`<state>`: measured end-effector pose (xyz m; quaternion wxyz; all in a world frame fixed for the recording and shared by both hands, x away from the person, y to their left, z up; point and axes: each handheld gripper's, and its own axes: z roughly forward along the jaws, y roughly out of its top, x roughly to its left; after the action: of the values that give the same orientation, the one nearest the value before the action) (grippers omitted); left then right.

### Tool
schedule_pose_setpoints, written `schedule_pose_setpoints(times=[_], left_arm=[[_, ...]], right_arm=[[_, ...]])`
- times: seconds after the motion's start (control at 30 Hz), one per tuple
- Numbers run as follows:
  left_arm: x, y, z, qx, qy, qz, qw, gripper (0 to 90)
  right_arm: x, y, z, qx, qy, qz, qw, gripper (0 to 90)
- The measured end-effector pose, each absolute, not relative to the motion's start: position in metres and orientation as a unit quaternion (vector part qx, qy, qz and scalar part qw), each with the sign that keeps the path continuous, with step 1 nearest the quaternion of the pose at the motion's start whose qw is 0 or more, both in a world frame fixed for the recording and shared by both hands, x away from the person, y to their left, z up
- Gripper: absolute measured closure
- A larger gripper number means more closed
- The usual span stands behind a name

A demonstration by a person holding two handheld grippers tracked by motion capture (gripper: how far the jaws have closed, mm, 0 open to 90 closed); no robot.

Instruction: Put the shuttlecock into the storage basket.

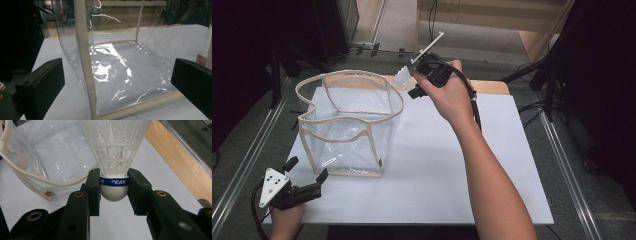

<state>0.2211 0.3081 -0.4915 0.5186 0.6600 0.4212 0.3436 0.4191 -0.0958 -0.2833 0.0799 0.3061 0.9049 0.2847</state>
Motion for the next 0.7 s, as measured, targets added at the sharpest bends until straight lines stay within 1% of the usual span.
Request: schedule_pose_setpoints(times=[0.7], left_arm=[[0.22,0.309,-0.491,0.658,0.422,0.342,0.522,0.0]], right_arm=[[0.418,-0.073,-0.287,0.291,0.91,0.286,0.071,62.8]])
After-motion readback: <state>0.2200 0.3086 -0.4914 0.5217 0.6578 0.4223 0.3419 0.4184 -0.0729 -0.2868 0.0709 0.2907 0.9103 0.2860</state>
